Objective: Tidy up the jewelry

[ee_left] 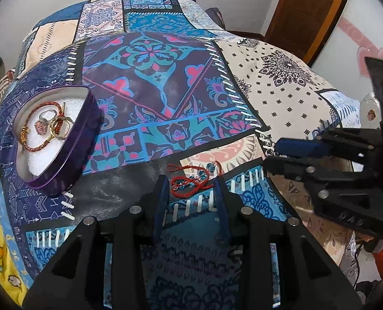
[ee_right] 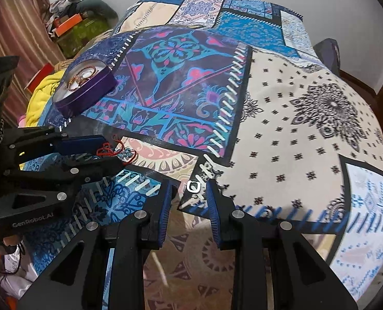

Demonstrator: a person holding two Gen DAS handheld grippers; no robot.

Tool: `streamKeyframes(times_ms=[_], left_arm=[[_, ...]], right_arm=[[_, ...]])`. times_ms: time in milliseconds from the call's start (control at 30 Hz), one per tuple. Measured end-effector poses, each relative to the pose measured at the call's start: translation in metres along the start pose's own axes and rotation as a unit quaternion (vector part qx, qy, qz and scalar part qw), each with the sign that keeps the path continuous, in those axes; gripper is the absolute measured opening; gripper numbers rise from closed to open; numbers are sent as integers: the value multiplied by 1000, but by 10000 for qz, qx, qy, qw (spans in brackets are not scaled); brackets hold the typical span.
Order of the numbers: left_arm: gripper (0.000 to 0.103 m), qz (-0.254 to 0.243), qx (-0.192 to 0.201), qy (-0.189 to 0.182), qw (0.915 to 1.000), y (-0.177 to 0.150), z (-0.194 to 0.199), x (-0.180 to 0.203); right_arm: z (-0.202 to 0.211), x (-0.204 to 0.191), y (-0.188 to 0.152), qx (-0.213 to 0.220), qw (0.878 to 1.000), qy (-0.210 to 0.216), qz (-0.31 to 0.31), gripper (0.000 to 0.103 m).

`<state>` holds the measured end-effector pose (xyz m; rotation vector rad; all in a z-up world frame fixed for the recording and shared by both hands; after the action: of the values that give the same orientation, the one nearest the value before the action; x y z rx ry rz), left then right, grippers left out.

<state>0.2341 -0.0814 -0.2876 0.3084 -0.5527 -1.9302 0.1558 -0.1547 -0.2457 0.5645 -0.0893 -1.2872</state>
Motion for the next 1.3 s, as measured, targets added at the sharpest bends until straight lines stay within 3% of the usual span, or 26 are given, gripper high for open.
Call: streamKeyframes(times_ms=[267, 533, 900, 1300], left_arm=[[33, 75, 96, -125, 9998, 3, -3, 4], [6, 213, 101, -159, 9996, 1, -3, 1], [5, 345, 317, -143, 9988, 3, 21, -2], [5, 632, 1299, 365, 9888, 30, 101, -52]], right_arm=[[-3, -1, -3, 62, 10000, 24, -42, 24], [-2, 1, -10, 156, 9998, -50, -85, 10], [13, 2, 3, 257, 9994, 55, -235, 9], [67, -32, 62, 1223, 9917, 372, -148, 9]])
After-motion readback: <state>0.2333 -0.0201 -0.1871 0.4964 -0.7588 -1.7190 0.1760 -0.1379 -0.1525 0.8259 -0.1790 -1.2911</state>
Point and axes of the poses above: each gripper's, at about its wrist camera, not at the fingertips, and z roughly against the way its jaws point, x to its right, y to its top, the point moved 7 cm from there along -z, roughly the way its jaws point, and after that the axes turned 12 degrees about -z, right-handed, at the moved point
